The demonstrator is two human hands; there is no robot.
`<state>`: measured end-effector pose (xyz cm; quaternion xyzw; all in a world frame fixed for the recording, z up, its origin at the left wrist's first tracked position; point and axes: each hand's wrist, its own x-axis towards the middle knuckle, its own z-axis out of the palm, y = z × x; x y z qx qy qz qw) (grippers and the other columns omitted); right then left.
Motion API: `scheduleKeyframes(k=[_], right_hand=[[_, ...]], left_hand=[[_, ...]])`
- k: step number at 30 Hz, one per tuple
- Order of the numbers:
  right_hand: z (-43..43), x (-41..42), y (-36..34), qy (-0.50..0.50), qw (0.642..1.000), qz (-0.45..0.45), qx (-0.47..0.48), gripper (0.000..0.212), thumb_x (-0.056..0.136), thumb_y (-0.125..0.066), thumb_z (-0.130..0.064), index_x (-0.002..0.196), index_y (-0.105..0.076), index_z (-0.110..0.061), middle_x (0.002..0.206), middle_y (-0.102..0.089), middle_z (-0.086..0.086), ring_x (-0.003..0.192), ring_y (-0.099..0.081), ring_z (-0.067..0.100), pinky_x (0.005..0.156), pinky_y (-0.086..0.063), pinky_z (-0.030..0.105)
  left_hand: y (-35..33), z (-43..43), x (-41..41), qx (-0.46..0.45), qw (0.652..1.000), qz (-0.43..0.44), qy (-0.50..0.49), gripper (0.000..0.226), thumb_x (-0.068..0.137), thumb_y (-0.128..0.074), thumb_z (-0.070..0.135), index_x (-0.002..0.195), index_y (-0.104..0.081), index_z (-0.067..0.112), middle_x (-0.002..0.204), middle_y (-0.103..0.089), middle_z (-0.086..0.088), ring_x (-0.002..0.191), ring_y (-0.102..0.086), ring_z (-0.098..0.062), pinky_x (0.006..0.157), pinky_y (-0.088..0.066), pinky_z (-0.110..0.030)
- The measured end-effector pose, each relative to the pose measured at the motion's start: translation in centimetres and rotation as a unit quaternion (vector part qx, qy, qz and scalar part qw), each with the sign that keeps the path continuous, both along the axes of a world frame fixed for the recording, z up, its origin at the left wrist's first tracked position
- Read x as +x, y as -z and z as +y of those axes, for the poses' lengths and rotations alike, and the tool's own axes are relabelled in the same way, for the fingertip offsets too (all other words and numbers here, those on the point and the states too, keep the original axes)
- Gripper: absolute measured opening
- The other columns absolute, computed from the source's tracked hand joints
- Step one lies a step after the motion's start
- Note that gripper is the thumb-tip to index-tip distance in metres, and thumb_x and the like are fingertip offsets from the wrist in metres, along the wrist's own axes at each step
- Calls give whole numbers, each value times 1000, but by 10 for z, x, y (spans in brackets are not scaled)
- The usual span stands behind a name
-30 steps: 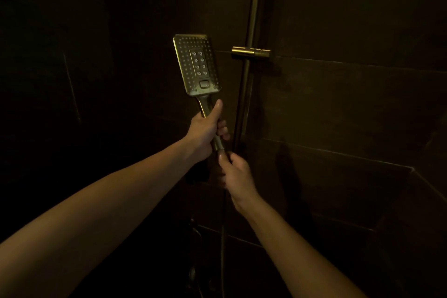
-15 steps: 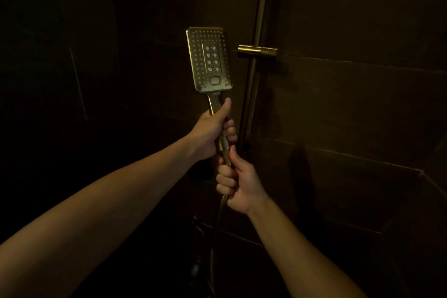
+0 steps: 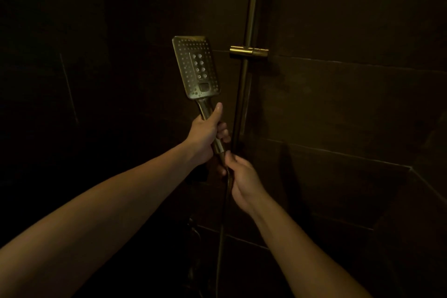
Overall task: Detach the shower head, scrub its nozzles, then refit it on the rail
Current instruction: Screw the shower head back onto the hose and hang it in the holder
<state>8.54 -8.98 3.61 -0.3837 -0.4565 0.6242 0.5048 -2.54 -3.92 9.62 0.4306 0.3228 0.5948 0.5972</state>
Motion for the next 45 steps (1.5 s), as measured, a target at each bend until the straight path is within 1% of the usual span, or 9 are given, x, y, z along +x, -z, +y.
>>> scheduleKeyframes(k=[4,6,12,18,26,32,37,42,45], right_hand=[[4,4,-3,25,994,87,-68,26,101,-39,-15,89,-62,-11,55,-51,-3,45,-39,7,57,-28,25],[1,5,-3,33,991,97,-84,28,101,-38,-13,85,-61,-11,52,-46,-1,43,-38,9,56,-29,27],[1,23,-10,44,994,65,-81,27,101,-43,-22,106,-67,-9,76,-69,7,71,-63,18,66,-47,32],[-4,43,-16,3,999,48,-10,36,102,-41,-35,116,-66,-13,100,-70,9,87,-65,19,75,-50,33],[-2,62,-10,22,998,-58,4,13,96,-55,-23,109,-57,-19,100,-67,7,90,-63,20,79,-49,35],[0,79,4,1,997,-68,-19,20,91,-58,-15,111,-62,-11,94,-66,8,86,-62,19,74,-51,34],[2,98,33,-1,997,-50,-61,17,98,-48,-19,112,-56,-17,98,-63,11,89,-60,25,81,-51,42],[0,100,74,33,993,-34,-111,15,98,-49,-16,105,-61,-10,80,-69,12,66,-66,22,60,-53,37],[-2,104,98,38,988,-50,-143,27,94,-56,-19,120,-55,-13,91,-73,12,77,-71,23,66,-59,39]], left_hand=[[-3,-8,15,9,998,-23,54,31,96,-58,37,70,-48,22,58,-34,5,51,-35,-9,51,-38,-24],[-6,-12,22,30,997,4,74,30,97,-58,36,71,-49,22,57,-36,5,51,-37,-9,51,-40,-24],[-9,-12,33,67,994,52,70,32,99,-55,35,72,-48,19,60,-35,2,51,-38,-11,52,-41,-26],[-5,-6,44,40,995,76,48,32,97,-57,35,71,-50,18,60,-41,1,54,-44,-13,57,-40,-29],[-2,0,62,-4,986,150,73,13,95,-54,23,104,-51,14,72,-54,-1,71,-52,-18,74,-42,-36],[13,-9,92,-9,955,295,38,18,96,-48,14,114,-51,12,88,-52,-8,84,-52,-24,78,-42,-41],[47,-23,100,49,919,390,33,33,86,-70,13,117,-60,14,107,-67,-11,101,-65,-24,93,-54,-43],[83,-42,112,81,885,458,-27,41,72,-85,25,106,-64,17,89,-64,7,85,-62,-9,70,-50,-23],[110,-45,116,67,882,463,-59,33,76,-82,32,98,-63,16,85,-65,4,80,-63,-10,61,-46,-20]])
